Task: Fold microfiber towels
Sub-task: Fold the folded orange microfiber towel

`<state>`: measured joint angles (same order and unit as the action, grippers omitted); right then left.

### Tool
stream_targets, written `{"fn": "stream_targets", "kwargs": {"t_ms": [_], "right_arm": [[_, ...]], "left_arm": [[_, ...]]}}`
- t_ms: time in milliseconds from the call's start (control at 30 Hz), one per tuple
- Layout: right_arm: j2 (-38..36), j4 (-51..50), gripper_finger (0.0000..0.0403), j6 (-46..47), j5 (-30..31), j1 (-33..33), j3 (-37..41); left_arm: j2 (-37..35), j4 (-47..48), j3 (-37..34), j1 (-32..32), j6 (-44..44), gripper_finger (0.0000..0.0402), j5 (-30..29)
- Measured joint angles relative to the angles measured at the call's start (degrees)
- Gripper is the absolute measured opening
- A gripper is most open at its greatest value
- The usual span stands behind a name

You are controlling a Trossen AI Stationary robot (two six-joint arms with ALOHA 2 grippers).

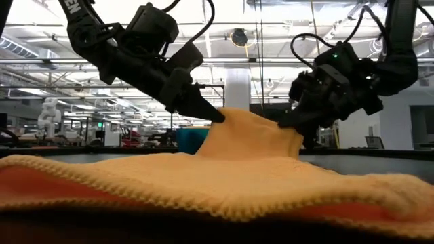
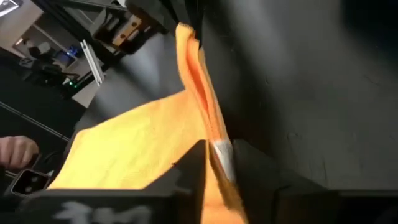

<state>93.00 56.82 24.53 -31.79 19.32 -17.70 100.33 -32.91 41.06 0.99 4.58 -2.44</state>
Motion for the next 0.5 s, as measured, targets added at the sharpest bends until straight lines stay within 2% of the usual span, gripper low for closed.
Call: {"fn": "stream_targets", "kwargs": {"t_ms": [133,200,267,400,500], "right_arm": [[-0.6,-0.3,0.0015,-1.1,-0.1,0.2,0.8],[-0.6,-0.9,0.0007,-1.3,-0.1,0.2,0.9],[-0.6,-2.0,0.0019,-1.4,-0.2,0.1,0.9],[-0.5,-2.8,0.0066,-1.1,-3.0,0.1,0.9],[-0.6,-2.8,0.0099,-0.9,-2.8,0.1,0.9]], "left_arm": [[0.0,-0.2,0.0,0.2,-0.3,0.0001,-0.6],[0.0,-0.5,0.0,0.4,-0.3,0.0001,-0.6],[0.0,-0.6,0.0,0.6,-0.3,0.0001,-0.6],[0.0,-0.6,0.0,1.0,-0.5,0.0001,-0.6],[0.0,-0.6,0.0,1.0,-0.6,0.0001,-0.4]]}}
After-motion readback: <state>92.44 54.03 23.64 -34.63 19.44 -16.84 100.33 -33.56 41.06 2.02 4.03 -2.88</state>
